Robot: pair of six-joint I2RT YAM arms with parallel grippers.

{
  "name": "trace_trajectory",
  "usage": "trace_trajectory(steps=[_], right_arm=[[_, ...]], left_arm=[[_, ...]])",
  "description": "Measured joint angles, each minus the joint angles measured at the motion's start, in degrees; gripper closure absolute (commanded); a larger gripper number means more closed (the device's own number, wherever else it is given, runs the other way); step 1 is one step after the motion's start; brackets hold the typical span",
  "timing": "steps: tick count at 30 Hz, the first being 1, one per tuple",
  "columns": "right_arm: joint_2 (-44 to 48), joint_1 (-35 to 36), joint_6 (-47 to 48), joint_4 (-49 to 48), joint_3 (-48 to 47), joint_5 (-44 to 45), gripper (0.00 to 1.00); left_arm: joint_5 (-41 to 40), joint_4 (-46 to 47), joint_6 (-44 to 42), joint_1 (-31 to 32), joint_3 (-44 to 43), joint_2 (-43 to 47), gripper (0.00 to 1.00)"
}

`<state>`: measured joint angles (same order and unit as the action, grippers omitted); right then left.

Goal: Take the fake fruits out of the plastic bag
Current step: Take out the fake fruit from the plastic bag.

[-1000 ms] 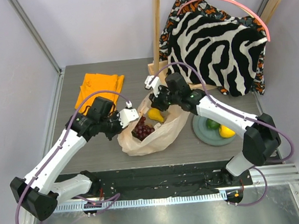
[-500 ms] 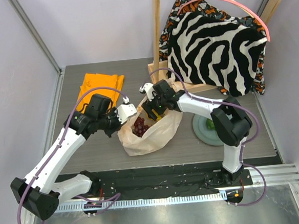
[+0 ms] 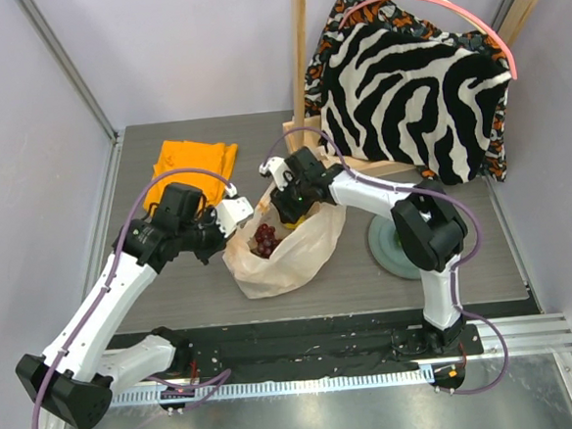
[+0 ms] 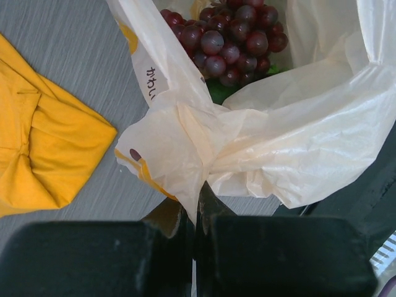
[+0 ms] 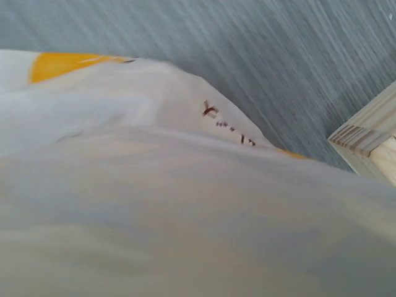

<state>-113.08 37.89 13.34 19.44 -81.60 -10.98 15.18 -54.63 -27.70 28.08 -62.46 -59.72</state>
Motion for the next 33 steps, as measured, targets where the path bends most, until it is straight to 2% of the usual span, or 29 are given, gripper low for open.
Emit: trace_trajectory(steps=[5,12,17,20,24,27,33], right_arm=[[4.3,-1.3,1.1,8.2,-5.4,-7.1,0.76],[19.1,-4.8,1.1,13.4,-10.0,-21.4,0.73],[23.1,-5.8,1.5,16.4,-10.5,-29.9,0.73],[23.1,-5.8,0.9,16.2,-6.4,-32.7,0.69],[21.3,-6.0,-2.8,17.5,-5.7,-37.6,0.68],[20.1,-6.2,-11.0,11.8,-6.3,-41.9,0.7],[12.0,-5.3,-38.1,-14.8,-11.4,-46.9,0.69]], left_arm=[[0.0,0.8,0.6,-0.1,0.0,-0.5,1.0],[0.0,3.7,3.9,-0.6,0.0,-3.5,1.0],[1.7,6.9,13.5,-5.8,-1.3,-6.1,1.0],[3.5,10.4,22.2,-10.6,-3.2,-7.0,1.0],[4.5,13.0,28.9,-13.8,-6.8,-7.3,1.0],[6.0,14.5,31.5,-14.1,-10.3,-7.9,1.0],[8.7,16.3,33.3,-14.1,-13.0,-8.5,1.0]])
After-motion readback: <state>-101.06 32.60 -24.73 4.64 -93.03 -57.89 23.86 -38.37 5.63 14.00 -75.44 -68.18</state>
